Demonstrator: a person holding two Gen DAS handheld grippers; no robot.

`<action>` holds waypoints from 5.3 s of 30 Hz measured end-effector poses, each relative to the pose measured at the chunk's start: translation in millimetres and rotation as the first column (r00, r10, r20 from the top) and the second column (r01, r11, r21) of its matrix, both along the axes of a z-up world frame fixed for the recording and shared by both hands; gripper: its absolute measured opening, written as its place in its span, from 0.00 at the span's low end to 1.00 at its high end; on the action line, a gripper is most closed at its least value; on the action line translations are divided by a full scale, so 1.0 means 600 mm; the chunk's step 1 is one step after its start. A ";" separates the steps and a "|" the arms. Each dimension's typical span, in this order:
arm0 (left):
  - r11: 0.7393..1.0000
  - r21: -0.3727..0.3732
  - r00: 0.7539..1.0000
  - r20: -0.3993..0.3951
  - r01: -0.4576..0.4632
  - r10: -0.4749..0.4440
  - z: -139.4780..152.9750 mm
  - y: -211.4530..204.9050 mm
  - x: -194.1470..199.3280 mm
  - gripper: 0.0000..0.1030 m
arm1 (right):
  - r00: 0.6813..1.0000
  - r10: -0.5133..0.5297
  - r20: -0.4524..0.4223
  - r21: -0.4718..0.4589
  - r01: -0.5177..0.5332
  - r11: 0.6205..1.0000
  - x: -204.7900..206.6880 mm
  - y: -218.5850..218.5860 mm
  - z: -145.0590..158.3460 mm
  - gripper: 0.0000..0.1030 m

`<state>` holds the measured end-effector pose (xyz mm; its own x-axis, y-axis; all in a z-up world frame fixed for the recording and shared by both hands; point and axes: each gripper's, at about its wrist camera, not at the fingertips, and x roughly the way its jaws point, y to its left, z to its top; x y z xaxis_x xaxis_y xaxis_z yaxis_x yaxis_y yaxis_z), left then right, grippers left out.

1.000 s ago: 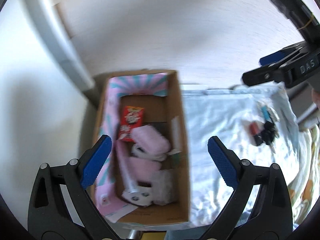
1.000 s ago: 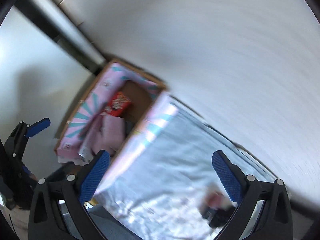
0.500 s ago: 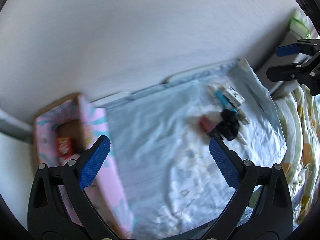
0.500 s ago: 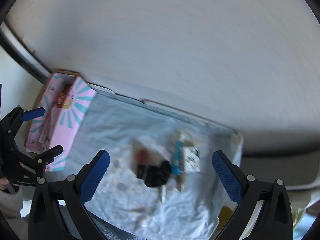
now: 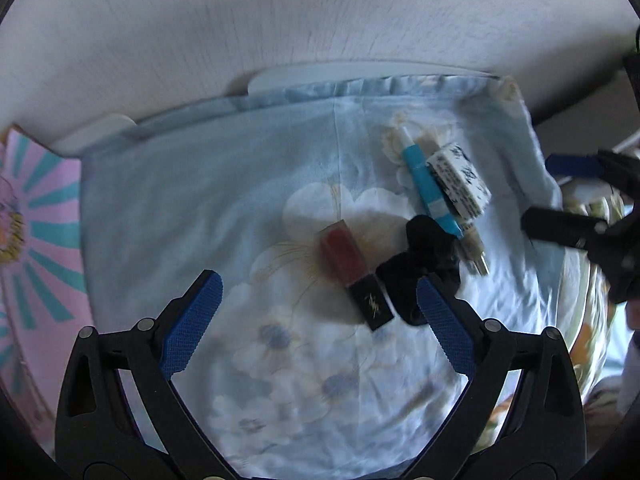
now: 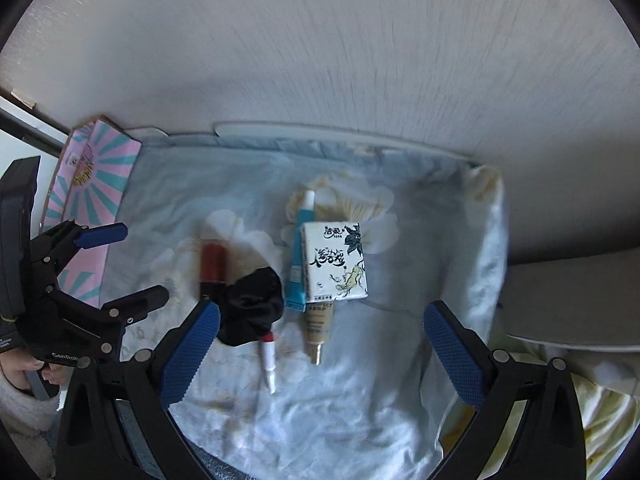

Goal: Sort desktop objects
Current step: 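Move both tools back over the cosmetics on the bed, then grasp the red-and-black lipstick with the left tool while the right tool grasps the white tissue pack, then carry lipstick and tissue pack into the cardboard box and release both, then move both tools back over the remaining items on the bed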

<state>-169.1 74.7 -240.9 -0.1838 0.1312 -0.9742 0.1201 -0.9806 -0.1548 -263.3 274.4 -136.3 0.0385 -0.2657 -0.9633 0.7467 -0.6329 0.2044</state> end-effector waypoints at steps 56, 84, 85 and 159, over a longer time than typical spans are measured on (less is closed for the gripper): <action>0.990 -0.139 0.980 -0.199 -0.037 0.009 0.237 -0.096 0.068 0.17 | 0.976 0.166 -0.141 0.023 -0.164 0.986 0.031 -0.073 0.167 0.41; 0.895 -0.152 0.908 -0.073 -0.419 0.413 0.130 -0.444 0.322 0.17 | 0.689 0.719 -0.094 0.053 -0.717 0.695 0.427 -0.569 0.105 0.41; 0.896 -0.143 0.907 -0.063 -0.420 0.415 0.122 -0.443 0.325 0.17 | 0.684 0.725 -0.082 0.059 -0.722 0.689 0.432 -0.574 0.094 0.41; 0.972 -0.078 0.951 -0.201 0.224 -0.235 0.179 -0.003 0.074 1.00 | 0.957 0.247 -0.150 0.089 -0.236 0.968 0.028 -0.106 0.128 1.00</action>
<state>-124.7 73.1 -133.8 -0.3539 0.1428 -0.9243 -0.1384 -0.9854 -0.0992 -246.5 211.0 -59.7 -0.0616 -0.1998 -0.9779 0.8984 -0.4380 0.0329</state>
